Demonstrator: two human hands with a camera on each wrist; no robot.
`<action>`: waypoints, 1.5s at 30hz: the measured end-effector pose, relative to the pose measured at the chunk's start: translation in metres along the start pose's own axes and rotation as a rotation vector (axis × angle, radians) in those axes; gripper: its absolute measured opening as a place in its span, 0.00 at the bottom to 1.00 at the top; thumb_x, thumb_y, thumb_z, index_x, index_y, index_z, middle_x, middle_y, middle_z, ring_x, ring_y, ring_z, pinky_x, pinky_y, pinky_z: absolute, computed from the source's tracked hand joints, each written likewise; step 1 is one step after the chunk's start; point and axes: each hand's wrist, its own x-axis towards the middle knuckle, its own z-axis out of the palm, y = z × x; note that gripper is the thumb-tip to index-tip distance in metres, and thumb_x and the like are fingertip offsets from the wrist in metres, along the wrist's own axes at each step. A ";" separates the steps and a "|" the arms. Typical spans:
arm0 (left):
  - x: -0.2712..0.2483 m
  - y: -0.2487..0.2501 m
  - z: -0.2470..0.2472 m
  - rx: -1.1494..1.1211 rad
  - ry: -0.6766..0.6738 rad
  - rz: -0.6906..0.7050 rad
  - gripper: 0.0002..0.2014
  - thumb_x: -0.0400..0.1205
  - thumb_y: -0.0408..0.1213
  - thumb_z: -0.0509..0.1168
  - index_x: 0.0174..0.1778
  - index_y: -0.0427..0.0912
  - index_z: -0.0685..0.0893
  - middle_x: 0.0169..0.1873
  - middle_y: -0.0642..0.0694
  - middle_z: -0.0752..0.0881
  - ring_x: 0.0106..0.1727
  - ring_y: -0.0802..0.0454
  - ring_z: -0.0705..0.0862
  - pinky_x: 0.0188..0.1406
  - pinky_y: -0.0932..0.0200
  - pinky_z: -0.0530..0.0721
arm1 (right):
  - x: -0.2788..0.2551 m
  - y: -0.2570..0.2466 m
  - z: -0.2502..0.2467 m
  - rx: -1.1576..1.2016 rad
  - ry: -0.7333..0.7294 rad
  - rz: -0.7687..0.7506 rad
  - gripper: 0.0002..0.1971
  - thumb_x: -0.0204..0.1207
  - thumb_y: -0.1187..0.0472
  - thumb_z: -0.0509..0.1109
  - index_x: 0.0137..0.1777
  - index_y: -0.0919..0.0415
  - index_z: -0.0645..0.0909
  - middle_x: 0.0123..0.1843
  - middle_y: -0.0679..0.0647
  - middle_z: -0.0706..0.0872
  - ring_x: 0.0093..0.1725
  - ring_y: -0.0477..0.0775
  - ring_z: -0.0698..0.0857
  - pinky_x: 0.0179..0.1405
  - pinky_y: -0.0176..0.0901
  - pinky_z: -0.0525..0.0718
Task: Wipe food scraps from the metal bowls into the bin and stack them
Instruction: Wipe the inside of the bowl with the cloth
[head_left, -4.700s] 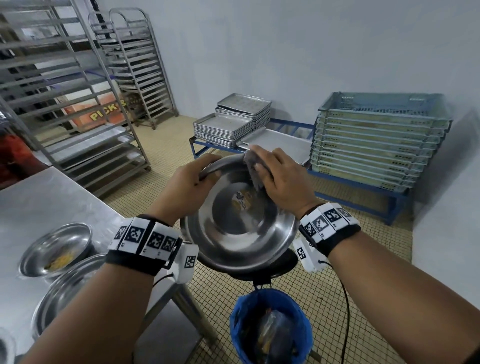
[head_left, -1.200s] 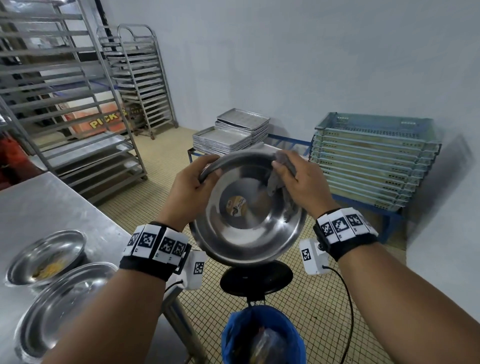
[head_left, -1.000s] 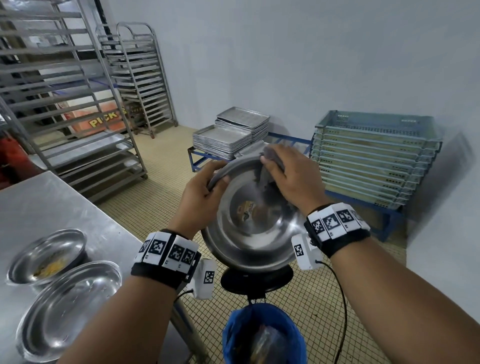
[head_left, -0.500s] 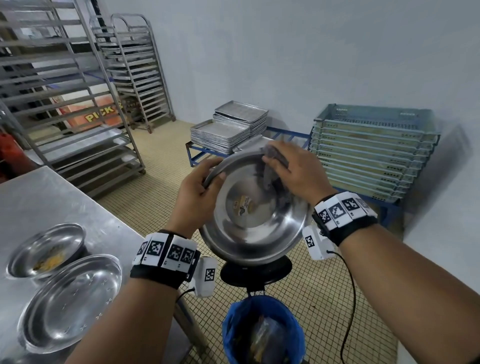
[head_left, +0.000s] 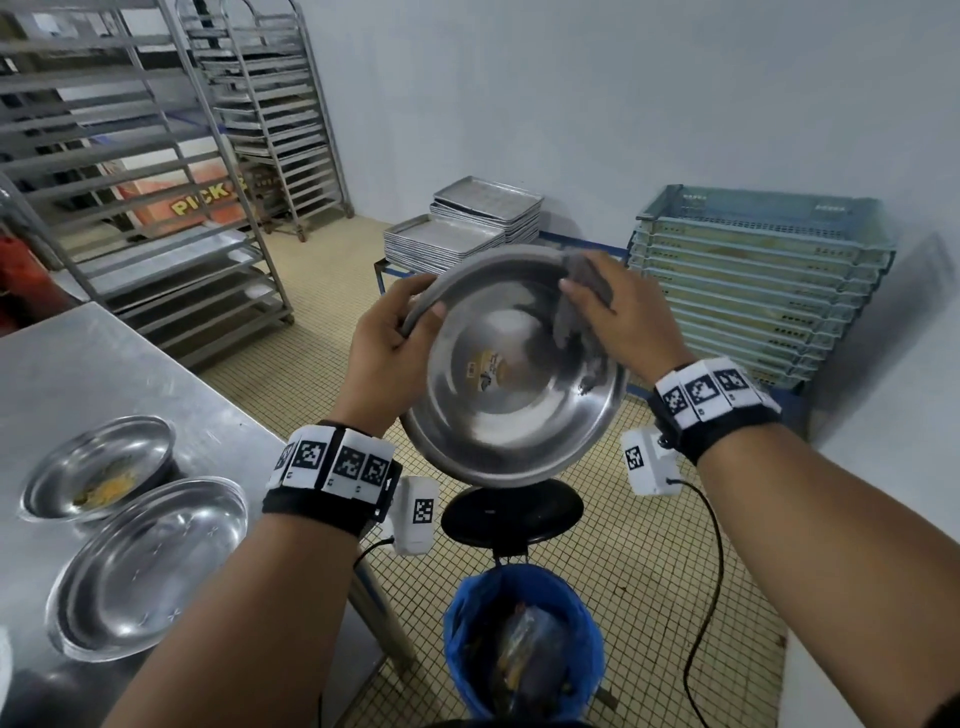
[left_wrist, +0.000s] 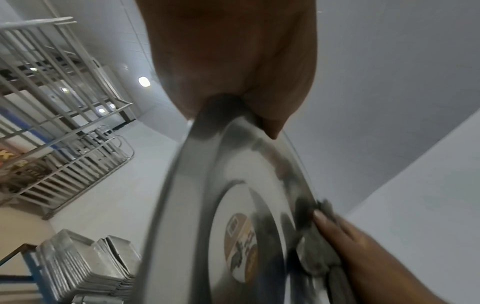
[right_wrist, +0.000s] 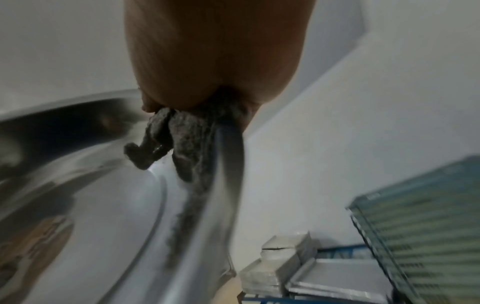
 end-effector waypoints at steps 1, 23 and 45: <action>-0.001 -0.001 -0.001 -0.025 0.030 -0.020 0.10 0.91 0.38 0.68 0.65 0.55 0.86 0.48 0.44 0.94 0.45 0.43 0.94 0.42 0.47 0.92 | -0.006 0.005 0.002 0.074 0.005 0.090 0.20 0.87 0.40 0.62 0.72 0.48 0.79 0.47 0.41 0.87 0.43 0.41 0.87 0.41 0.38 0.86; 0.019 0.014 -0.014 0.027 0.068 0.030 0.11 0.91 0.38 0.66 0.59 0.63 0.85 0.44 0.56 0.93 0.42 0.54 0.92 0.38 0.60 0.88 | -0.014 -0.010 0.013 0.222 0.253 0.222 0.17 0.87 0.44 0.64 0.68 0.52 0.82 0.48 0.40 0.87 0.46 0.31 0.86 0.45 0.27 0.83; 0.012 0.007 0.010 -0.170 0.125 -0.004 0.08 0.91 0.32 0.66 0.62 0.47 0.88 0.42 0.50 0.93 0.39 0.52 0.90 0.37 0.60 0.86 | -0.001 -0.009 -0.002 0.277 0.272 0.221 0.17 0.87 0.44 0.65 0.68 0.52 0.82 0.53 0.43 0.88 0.51 0.36 0.86 0.51 0.32 0.83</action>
